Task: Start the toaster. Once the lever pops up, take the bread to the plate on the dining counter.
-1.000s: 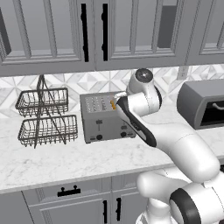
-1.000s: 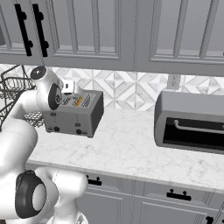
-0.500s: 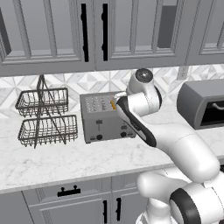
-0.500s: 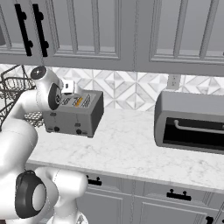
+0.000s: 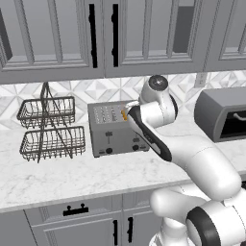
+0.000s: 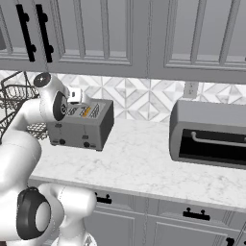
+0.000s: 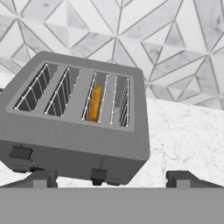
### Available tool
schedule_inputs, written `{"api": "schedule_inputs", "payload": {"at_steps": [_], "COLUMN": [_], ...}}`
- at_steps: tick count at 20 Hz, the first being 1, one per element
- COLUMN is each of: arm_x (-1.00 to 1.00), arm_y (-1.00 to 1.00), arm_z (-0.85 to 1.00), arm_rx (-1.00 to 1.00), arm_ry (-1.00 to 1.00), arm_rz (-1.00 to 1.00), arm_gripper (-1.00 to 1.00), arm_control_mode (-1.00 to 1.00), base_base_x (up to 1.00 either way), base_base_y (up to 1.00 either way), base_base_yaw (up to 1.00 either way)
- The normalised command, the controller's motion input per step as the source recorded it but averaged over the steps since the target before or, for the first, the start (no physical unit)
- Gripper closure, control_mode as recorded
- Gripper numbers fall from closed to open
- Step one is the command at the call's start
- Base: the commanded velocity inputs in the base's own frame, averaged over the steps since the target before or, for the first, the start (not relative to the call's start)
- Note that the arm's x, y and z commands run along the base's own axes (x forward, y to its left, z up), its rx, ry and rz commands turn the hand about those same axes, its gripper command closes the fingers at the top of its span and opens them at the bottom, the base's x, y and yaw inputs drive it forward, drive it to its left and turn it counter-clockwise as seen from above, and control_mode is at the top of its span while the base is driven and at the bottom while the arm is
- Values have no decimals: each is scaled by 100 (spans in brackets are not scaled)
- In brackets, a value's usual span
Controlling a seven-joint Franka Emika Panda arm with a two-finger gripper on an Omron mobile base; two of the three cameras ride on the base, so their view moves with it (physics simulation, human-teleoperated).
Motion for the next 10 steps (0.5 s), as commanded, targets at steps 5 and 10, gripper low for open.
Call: {"api": "schedule_inputs", "payload": {"at_steps": [5,10], "arm_x": [0,0], "arm_y": [0,0], "arm_z": [0,0], "arm_rx": [0,0], "arm_ry": [0,0], "arm_rz": [0,0], "arm_gripper": [-100,-100], "arm_control_mode": [-100,-100], "base_base_x": [0,0], "base_base_y": [0,0], "base_base_yaw": [0,0]}}
